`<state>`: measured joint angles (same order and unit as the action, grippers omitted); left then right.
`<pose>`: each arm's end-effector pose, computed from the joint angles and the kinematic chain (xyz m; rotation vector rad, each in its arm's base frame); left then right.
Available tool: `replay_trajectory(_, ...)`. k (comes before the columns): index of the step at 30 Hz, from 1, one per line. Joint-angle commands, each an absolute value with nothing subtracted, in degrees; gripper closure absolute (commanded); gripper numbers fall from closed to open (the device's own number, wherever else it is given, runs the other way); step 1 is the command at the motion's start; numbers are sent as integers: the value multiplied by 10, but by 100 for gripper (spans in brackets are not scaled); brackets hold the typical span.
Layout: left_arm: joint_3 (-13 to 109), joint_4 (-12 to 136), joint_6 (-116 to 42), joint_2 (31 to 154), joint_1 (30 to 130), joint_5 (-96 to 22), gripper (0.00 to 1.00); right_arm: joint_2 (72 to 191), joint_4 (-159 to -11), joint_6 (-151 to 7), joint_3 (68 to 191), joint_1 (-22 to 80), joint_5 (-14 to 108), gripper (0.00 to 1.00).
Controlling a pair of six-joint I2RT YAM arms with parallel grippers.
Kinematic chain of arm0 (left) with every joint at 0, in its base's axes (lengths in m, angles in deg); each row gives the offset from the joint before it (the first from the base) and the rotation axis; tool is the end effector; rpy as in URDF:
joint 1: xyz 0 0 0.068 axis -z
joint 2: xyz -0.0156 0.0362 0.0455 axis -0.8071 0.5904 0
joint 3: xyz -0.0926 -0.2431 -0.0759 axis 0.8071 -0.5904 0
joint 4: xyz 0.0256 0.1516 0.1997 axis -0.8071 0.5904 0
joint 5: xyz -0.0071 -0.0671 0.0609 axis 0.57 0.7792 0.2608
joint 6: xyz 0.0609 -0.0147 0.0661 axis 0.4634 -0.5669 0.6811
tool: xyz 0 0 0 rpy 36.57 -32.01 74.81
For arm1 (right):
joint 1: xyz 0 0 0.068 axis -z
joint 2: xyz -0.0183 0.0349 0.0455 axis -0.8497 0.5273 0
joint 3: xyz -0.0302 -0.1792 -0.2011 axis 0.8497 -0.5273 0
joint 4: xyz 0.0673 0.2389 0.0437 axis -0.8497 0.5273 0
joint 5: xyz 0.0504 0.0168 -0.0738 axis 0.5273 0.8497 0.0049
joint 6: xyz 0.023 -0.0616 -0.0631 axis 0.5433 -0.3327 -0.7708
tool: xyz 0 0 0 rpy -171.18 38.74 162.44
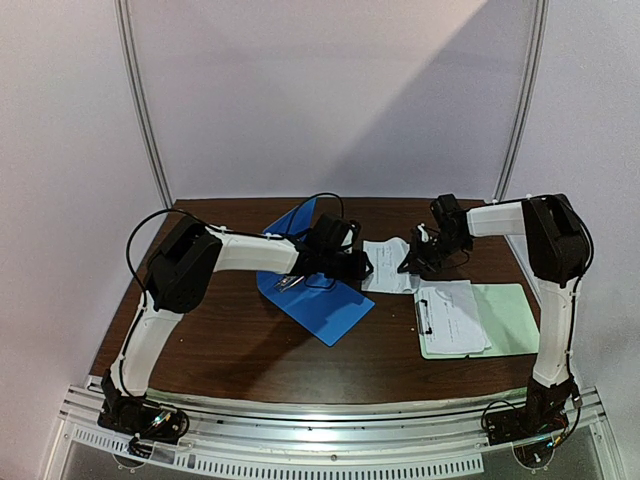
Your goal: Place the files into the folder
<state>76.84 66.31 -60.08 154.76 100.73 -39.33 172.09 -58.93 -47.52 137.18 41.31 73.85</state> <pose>0.3759 -0.4138 0.0986 0.3156 2.3794 -0.8373 0.4055 0.1709 0.1062 0.1664 2.8183 1.0404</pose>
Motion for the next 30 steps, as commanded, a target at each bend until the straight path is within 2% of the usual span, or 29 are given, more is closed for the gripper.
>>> replay_trajectory(1, 744, 689, -600, 1546, 1001, -386, 56, 1711, -580, -479, 1363, 412, 728, 100)
replay_trajectory(11, 698, 664, -591, 1474, 994, -398, 32, 1650, -625, -457, 1350, 412, 779, 100)
replay_trajectory(22, 662, 608, -616, 1438, 979, -372, 22, 1597, -672, -428, 1311, 412, 814, 100)
replay_trajectory(30, 615, 515, -671, 1419, 960, -285, 20, 1563, -713, -408, 1270, 412, 844, 100)
